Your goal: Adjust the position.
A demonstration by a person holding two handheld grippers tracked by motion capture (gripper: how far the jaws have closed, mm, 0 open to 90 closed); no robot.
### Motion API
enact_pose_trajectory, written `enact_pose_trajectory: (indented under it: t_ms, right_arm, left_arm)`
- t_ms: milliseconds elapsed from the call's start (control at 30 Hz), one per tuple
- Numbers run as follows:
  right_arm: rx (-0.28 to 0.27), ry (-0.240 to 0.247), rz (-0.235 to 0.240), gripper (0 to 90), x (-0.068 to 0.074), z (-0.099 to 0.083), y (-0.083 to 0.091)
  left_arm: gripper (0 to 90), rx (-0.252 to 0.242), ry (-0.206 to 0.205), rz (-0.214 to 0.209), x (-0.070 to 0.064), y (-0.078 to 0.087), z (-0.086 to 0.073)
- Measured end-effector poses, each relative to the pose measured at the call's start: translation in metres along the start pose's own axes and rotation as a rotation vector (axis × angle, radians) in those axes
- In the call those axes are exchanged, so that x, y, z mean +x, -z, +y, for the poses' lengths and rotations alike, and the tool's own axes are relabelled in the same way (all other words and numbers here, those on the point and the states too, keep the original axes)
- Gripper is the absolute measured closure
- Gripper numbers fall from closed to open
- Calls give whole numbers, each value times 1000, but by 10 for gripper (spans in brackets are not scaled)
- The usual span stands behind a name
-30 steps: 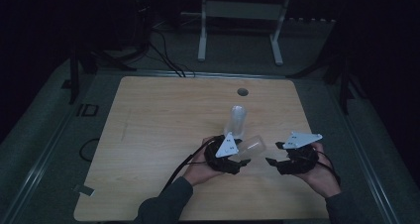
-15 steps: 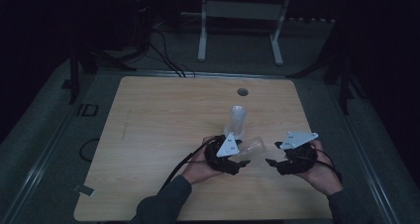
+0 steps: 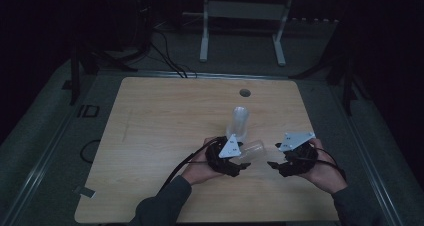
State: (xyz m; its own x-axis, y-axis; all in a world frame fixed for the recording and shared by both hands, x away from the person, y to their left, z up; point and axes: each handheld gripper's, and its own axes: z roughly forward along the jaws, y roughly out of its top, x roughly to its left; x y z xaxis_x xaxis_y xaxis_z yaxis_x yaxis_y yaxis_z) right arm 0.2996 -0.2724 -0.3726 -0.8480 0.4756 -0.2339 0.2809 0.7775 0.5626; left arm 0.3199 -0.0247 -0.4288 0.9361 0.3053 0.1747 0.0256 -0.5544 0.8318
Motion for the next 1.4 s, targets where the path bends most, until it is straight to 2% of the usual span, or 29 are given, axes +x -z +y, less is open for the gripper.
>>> enact_pose_trajectory:
  t_ms: [433,967,1400]
  right_arm:
    - [65,100,31,347,2,12,-3]
    - [127,179,65,347,0,23,-3]
    - [175,228,91,347,4,32,-8]
  left_arm:
    - [314,42,-29,-29,0,-1,1]
    - [314,82,-58,-47,-1,-3,0]
    - [314,119,-81,-61,-3,-6,1]
